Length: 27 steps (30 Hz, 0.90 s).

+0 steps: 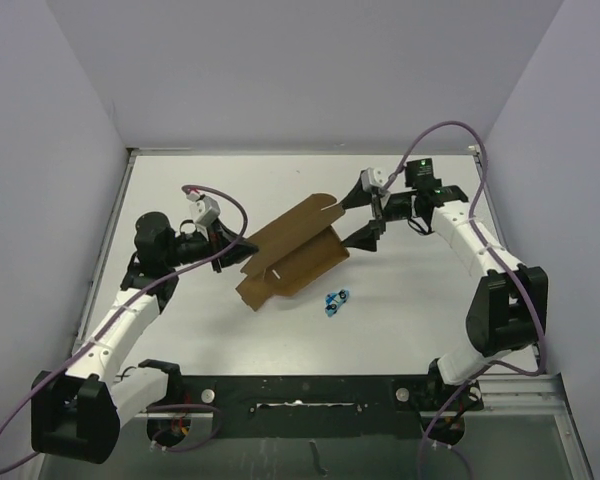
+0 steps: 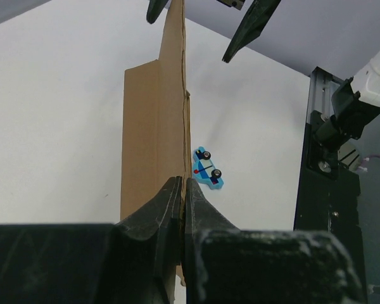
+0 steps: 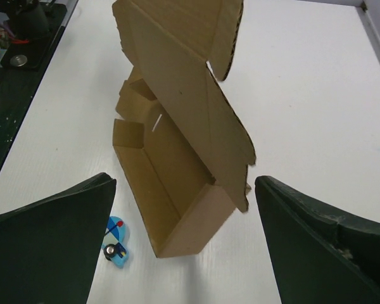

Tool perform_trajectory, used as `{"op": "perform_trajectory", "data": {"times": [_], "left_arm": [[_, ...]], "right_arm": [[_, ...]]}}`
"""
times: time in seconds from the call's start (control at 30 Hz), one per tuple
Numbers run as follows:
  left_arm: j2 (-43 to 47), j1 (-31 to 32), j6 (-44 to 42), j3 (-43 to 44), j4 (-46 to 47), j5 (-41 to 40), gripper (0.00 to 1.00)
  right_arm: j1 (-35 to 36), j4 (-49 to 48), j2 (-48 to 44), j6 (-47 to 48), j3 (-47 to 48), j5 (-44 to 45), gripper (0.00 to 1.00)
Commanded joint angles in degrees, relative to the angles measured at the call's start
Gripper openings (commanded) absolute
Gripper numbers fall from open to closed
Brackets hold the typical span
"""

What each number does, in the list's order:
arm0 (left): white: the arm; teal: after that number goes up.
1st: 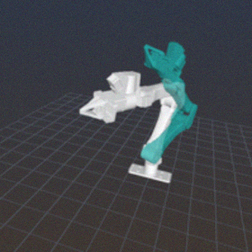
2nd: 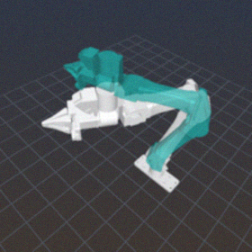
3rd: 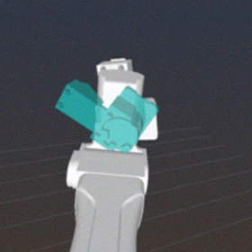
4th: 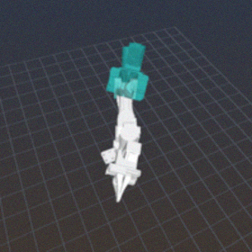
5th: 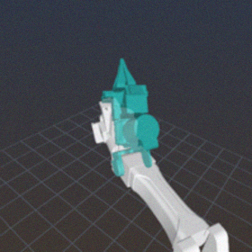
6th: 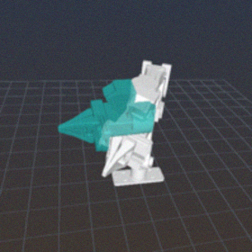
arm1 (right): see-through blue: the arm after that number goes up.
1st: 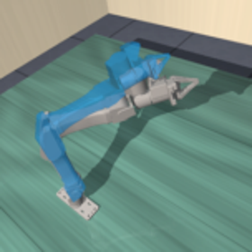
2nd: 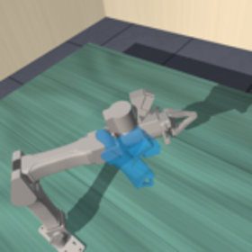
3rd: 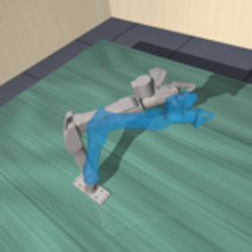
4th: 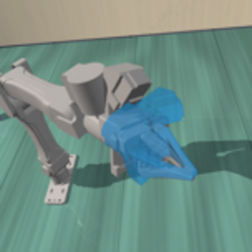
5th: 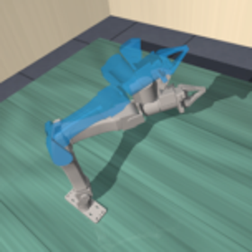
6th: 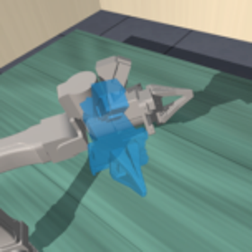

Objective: Fold the paper box

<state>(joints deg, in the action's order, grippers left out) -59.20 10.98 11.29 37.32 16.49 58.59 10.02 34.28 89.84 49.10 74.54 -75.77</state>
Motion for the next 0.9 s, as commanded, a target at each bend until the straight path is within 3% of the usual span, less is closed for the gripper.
{"op": "perform_trajectory", "data": {"times": [0.0,0.17,0.43,0.7,0.87], "left_arm": [[-1.3,0.5,-2.7,3.3,-1.5,2.3,0.00],[-1.1,0.7,-4.1,3.1,-2.7,2.3,0.00],[-0.7,1.0,-5.1,3.1,-4.3,1.9,0.00],[-0.7,1.4,-5.2,3.0,-4.4,1.8,0.00],[-0.6,1.5,-5.1,3.0,-4.5,1.4,0.00]], "right_arm": [[5.4,6.7,3.7,7.2,4.1,1.5,0.98],[8.0,8.1,5.2,6.6,5.6,2.2,0.97],[8.0,6.9,4.9,3.7,5.6,-0.2,0.79],[8.4,2.8,4.3,-2.0,5.1,-1.0,0.52],[8.6,1.6,4.3,-3.4,4.6,-1.4,0.26]]}}
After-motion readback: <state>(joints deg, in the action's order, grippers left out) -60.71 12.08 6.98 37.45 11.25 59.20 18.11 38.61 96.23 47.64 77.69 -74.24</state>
